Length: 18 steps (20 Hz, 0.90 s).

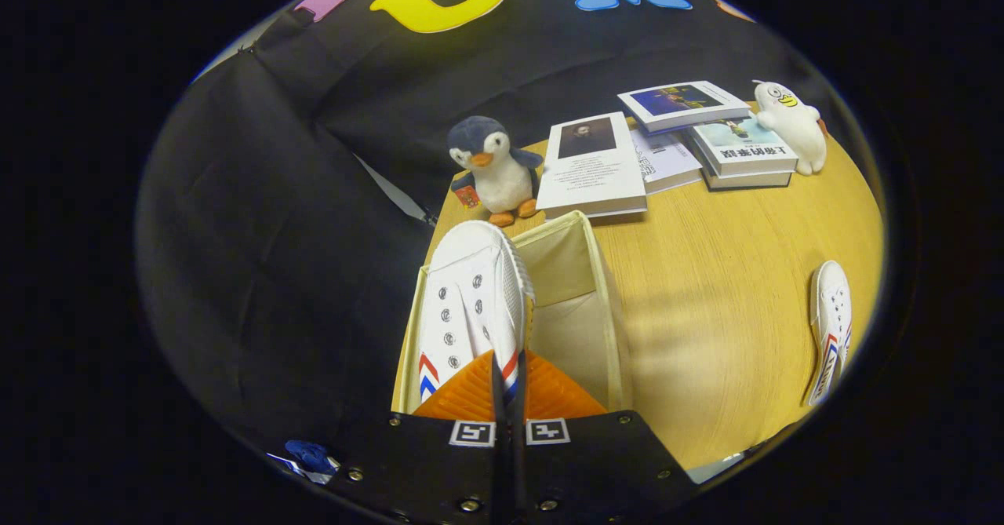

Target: Open the storage box then place both shoes into the box .Put the left shoe in first, then the right shoe, with the right side of both shoes facing outward in a uniform manner.

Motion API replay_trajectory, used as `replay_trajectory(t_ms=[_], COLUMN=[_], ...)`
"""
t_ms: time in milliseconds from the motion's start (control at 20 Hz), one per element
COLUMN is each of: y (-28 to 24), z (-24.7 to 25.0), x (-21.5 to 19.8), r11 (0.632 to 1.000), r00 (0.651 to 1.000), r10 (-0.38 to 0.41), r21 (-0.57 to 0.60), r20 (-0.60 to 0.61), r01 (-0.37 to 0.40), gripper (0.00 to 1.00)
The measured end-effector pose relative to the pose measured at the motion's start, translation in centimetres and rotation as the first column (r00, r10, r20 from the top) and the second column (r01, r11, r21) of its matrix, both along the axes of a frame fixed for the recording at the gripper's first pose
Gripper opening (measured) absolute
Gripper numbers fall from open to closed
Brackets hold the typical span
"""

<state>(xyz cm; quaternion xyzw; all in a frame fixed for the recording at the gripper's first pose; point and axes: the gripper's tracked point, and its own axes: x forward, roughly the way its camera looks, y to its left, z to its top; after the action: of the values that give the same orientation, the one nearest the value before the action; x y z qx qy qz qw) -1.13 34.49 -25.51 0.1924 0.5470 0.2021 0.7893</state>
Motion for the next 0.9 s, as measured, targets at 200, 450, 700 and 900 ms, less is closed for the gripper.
replay_trajectory(t_ms=[200,450,700,900], y=[1.9,3.5,4.9,7.6], z=[-2.1,-5.6,-7.0,-4.6], x=[-1.0,-2.3,-2.6,-2.5], r11=[0.997,0.989,0.988,0.992], r00=[0.999,0.995,0.992,0.991], r10=[0.047,0.073,0.082,0.122], r21=[-0.052,-0.121,-0.124,0.048], r20=[-0.012,-0.064,-0.093,-0.058], r01=[-0.048,-0.080,-0.094,-0.119], gripper=[0.00,0.00,0.04,0.56])
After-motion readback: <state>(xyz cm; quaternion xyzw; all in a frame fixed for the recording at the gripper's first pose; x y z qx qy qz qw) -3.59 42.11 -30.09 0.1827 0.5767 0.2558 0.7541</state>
